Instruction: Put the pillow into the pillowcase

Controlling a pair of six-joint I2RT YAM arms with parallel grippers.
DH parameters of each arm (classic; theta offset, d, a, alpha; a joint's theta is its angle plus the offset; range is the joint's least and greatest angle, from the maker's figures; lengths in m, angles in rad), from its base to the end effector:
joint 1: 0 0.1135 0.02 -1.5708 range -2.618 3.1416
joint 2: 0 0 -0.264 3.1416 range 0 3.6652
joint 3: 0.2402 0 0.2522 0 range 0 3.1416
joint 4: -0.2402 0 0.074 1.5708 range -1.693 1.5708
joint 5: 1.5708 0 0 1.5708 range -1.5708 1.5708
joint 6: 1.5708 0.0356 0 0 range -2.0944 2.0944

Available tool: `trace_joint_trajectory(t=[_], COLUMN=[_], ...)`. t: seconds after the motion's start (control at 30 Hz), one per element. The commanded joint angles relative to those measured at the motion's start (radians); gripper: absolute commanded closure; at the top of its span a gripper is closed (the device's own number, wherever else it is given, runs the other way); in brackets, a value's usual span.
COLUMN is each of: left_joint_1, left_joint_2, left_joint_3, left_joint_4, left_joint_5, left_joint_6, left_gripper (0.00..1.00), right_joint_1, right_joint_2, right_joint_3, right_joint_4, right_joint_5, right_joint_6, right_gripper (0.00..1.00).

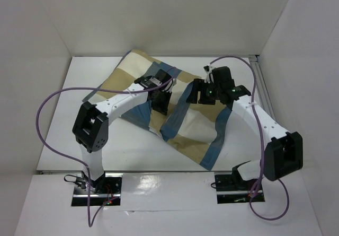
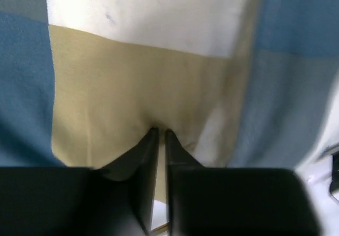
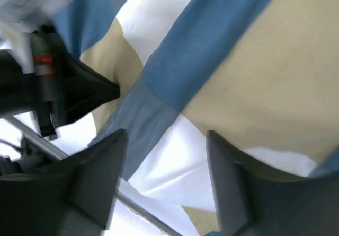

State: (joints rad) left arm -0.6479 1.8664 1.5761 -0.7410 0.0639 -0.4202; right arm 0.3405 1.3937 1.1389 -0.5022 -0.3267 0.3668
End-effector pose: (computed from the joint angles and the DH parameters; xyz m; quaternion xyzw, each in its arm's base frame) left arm 0.3216 -0.2463 0.2594 0.1179 0.9561 -0.1621 0.2136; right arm 0.2827 0.1123 0.2957 -0.0524 0.9069 0.2753 0.3146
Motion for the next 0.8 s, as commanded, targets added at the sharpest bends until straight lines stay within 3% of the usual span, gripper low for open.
trace_joint_trajectory(t=[0.0, 0.03, 0.13, 0.27, 0.43, 0.5, 0.53, 0.6, 0.77], left_joint_1=[-0.001, -0.001, 0.01, 0.036, 0.045, 0.024, 0.005, 0.005, -0.013], left_joint_2=[0.04, 0.049, 0.063, -0.001, -0.046, -0.046, -0.046, -0.036, -0.036], left_joint_3=[0.087, 0.103, 0.157, 0.167, 0.165, 0.136, 0.104, 0.073, -0.022], left_joint_4=[-0.034, -0.049, -0.078, -0.069, -0.069, -0.078, -0.078, -0.078, -0.029], left_joint_5=[-0.035, -0.035, -0.068, -0.079, -0.006, -0.016, -0.025, -0.026, -0.015], left_joint_6=[0.011, 0.011, 0.0, -0.025, 0.029, 0.038, 0.038, 0.028, 0.017], left_gripper=[0.89, 0.99, 1.0, 1.0, 1.0, 0.91, 0.81, 0.74, 0.51], right_joint_1=[0.002, 0.002, 0.028, 0.097, 0.127, 0.127, 0.127, 0.127, 0.127], right_joint_2=[-0.085, -0.094, -0.108, -0.108, -0.128, -0.137, -0.153, -0.153, -0.033], right_joint_3=[0.035, 0.035, 0.024, -0.004, -0.103, -0.14, -0.183, -0.231, -0.32], right_joint_4=[-0.076, -0.088, -0.088, -0.111, -0.062, -0.011, 0.019, 0.121, 0.26], right_joint_5=[0.12, 0.12, 0.13, 0.158, 0.155, 0.127, 0.089, 0.048, 0.029], right_joint_6=[-0.006, -0.006, -0.006, 0.008, 0.078, 0.102, 0.133, 0.164, 0.207], right_gripper=[0.34, 0.38, 0.41, 0.16, 0.04, 0.02, 0.01, 0.01, 0.05])
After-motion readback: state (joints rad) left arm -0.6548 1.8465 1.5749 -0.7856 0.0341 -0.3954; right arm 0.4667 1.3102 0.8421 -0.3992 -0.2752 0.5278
